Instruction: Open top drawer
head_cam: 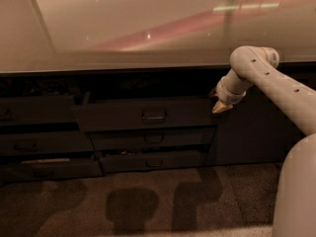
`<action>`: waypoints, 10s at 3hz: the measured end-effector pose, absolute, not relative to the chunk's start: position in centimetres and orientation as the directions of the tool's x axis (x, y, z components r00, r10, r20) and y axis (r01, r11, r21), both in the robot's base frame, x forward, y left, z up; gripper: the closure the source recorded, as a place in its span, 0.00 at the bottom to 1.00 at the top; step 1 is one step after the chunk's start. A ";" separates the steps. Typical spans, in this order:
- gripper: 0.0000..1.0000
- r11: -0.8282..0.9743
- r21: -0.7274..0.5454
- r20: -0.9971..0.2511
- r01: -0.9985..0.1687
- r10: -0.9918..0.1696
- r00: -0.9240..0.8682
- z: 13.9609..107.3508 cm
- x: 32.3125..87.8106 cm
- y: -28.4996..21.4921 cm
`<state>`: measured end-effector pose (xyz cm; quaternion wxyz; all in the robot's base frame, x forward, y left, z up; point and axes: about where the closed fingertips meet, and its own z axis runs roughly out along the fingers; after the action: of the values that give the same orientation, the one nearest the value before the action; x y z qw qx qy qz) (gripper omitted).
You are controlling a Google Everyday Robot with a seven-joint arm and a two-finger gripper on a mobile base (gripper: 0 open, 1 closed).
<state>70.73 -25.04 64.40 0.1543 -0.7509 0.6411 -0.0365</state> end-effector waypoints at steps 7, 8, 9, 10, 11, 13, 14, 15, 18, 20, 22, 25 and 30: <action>1.00 -0.143 -0.302 -0.124 -0.943 -0.975 0.187 64.6 68.7 -25.3; 1.00 -0.148 -0.301 -0.121 -0.942 -0.974 0.191 64.3 67.9 -25.3; 1.00 -0.146 -0.339 -0.100 -0.929 -0.977 0.190 65.5 67.6 -25.7; 1.00 -0.150 -0.337 -0.100 -0.930 -0.976 0.193 65.1 67.0 -25.7; 1.00 -0.157 -0.331 -0.099 -0.931 -0.975 0.200 64.2 65.7 -25.8; 1.00 -0.164 -0.325 -0.099 -0.931 -0.974 0.206 63.5 64.4 -25.9; 0.82 -0.164 -0.325 -0.099 -0.931 -0.974 0.206 63.5 64.4 -25.9; 0.58 -0.164 -0.325 -0.099 -0.931 -0.974 0.206 63.5 64.4 -25.9; 0.00 -0.170 -0.370 -0.089 -0.913 -0.972 0.217 67.7 64.8 -24.8; 0.00 -0.186 -0.414 -0.069 -0.891 -0.970 0.234 71.1 64.7 -23.8; 0.42 -0.186 -0.414 -0.069 -0.891 -0.970 0.235 71.1 64.7 -23.8; 1.00 -0.186 -0.413 -0.069 -0.891 -0.970 0.235 71.1 64.7 -23.8; 1.00 -0.157 -0.342 -0.082 -0.927 -0.977 0.196 67.0 66.3 -25.6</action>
Offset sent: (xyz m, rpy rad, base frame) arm 0.0000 0.0000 0.0000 0.0000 0.0000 0.0000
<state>66.34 -25.63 66.98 0.1600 -0.7565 0.6292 -0.0790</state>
